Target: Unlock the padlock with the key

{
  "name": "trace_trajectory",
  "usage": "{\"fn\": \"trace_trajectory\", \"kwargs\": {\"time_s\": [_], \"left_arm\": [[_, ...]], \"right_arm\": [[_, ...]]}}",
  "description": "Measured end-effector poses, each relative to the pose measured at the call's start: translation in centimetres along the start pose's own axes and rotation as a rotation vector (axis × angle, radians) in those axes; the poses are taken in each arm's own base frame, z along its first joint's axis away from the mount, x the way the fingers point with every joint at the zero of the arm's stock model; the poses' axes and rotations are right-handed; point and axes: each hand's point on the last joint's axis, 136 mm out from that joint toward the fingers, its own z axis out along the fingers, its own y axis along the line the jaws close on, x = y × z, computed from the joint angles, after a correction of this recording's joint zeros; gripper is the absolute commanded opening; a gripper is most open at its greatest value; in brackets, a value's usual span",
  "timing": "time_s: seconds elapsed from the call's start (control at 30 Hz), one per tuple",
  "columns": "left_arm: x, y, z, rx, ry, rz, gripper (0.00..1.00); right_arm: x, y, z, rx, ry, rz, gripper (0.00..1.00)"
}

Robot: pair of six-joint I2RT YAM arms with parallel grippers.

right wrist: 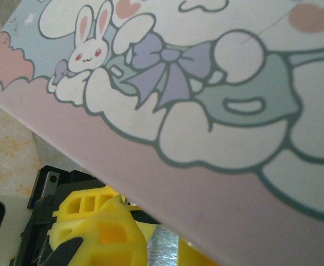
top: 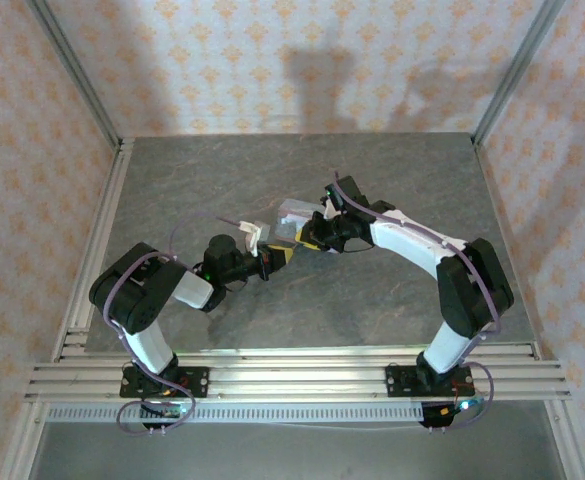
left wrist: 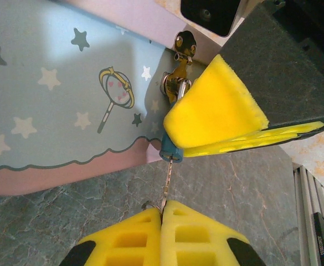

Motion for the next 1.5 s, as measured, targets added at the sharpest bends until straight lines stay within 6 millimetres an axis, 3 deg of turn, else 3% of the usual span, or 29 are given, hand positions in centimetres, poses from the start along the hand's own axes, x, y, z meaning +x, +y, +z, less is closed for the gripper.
{"fn": "trace_trajectory", "kwargs": {"time_s": [1.5], "left_arm": [[1.0, 0.3, 0.3, 0.025, 0.006, -0.055, 0.00]], "right_arm": [[0.0, -0.2, 0.0, -0.007, -0.008, 0.006, 0.00]]}}
